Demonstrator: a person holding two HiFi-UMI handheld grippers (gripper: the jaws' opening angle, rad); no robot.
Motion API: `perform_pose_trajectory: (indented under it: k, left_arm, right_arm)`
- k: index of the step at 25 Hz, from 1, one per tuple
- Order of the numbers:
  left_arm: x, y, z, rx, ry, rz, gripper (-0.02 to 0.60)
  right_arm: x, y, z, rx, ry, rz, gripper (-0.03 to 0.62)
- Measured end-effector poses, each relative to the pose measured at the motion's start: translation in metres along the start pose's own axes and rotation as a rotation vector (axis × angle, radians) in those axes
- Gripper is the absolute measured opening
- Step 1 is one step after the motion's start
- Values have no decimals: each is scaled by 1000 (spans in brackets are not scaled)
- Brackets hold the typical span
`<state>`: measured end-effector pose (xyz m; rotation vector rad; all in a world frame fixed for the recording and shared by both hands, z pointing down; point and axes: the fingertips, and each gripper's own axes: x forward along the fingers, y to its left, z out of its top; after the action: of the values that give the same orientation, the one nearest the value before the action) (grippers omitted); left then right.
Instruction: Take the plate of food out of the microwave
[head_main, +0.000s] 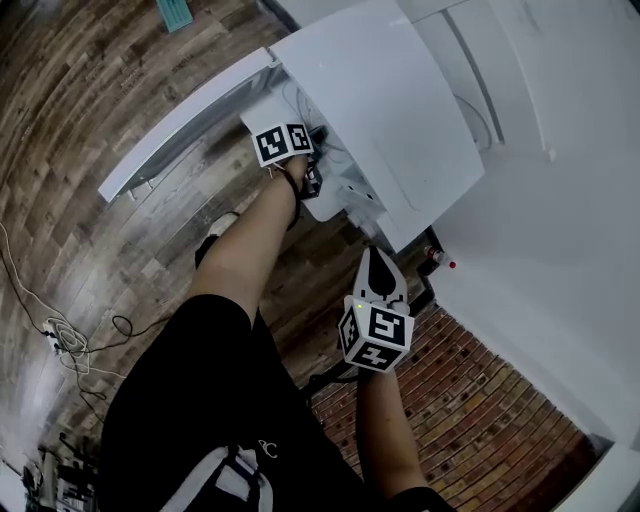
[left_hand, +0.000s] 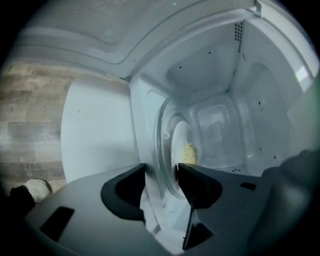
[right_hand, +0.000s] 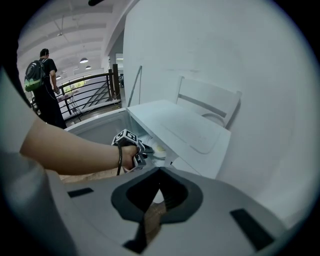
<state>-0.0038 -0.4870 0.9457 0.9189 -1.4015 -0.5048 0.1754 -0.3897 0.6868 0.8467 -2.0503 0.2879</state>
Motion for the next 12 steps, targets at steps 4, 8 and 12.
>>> perform_pose_trajectory:
  k: [4,8,12]
  left_arm:
    - [-15,1,-7,-131,-12,-180,102]
    - [-25,-1,-7,-188,-27,-297,21]
    - [-30,-3,-5,-193,3,-351,17]
  right_arm:
    - [5,0,8,34,3,14,12]
    - [10,5,17,40,0,30,12]
    - [14,9,24,37,0,35,12]
